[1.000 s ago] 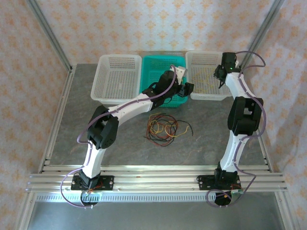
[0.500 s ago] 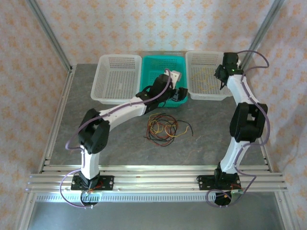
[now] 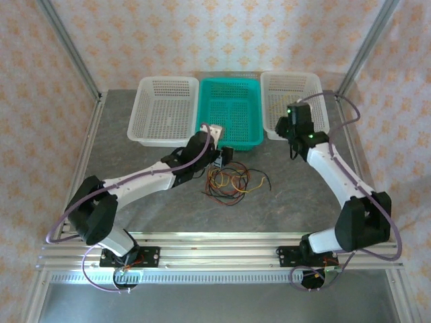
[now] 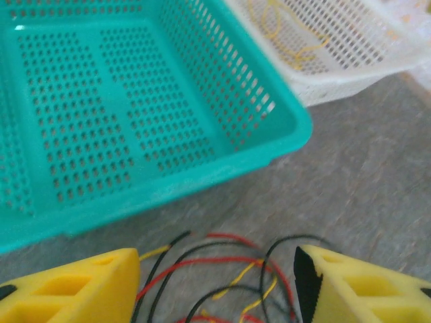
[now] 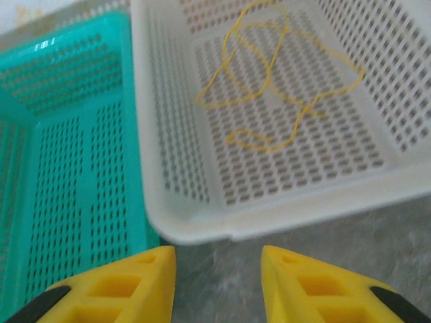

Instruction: Untangle the cables

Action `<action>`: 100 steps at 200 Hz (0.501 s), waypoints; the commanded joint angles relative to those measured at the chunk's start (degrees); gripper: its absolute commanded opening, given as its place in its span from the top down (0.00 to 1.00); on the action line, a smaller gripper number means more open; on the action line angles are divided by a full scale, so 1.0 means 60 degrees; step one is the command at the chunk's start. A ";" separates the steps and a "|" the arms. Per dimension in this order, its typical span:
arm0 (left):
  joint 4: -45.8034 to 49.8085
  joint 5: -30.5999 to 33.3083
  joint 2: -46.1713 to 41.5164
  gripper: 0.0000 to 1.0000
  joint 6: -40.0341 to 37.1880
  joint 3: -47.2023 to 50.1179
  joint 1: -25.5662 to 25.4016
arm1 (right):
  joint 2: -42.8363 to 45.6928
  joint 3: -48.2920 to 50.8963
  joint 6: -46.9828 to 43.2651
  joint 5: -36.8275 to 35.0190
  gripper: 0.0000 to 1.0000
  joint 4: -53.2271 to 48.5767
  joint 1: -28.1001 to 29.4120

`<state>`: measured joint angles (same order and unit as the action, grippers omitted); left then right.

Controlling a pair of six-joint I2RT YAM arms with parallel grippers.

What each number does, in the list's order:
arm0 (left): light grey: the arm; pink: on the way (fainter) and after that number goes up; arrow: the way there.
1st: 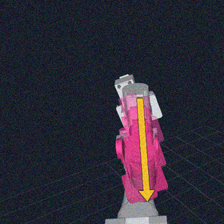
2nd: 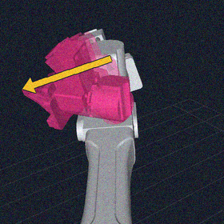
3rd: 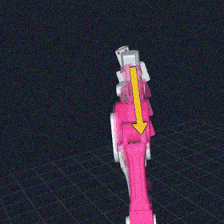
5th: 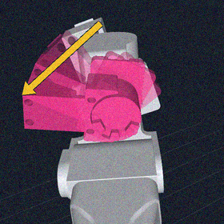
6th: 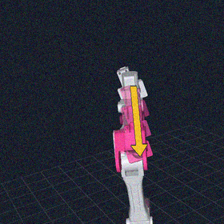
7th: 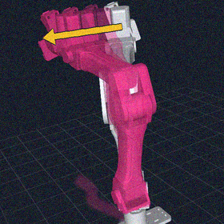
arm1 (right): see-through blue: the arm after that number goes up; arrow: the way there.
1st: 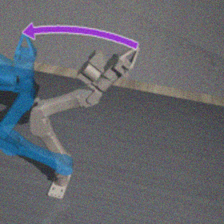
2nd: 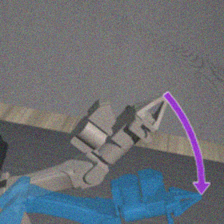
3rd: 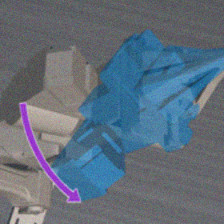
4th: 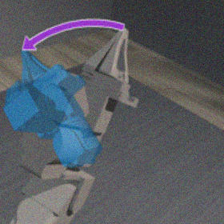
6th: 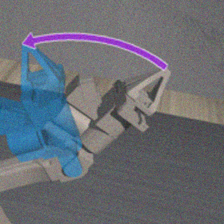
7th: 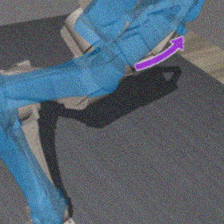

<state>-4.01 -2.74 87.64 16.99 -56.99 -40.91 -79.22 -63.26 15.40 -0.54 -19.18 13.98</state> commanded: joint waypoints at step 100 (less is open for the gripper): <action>-0.1551 0.0458 -0.0410 0.36 0.1525 0.1852 -0.1328 | 0.0536 0.3435 0.3117 0.0703 0.70 -0.0082 0.2006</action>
<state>-8.38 -0.80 84.58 23.90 -46.44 -48.18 -74.22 -43.86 30.24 3.27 -21.58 25.89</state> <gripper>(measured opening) 0.638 0.305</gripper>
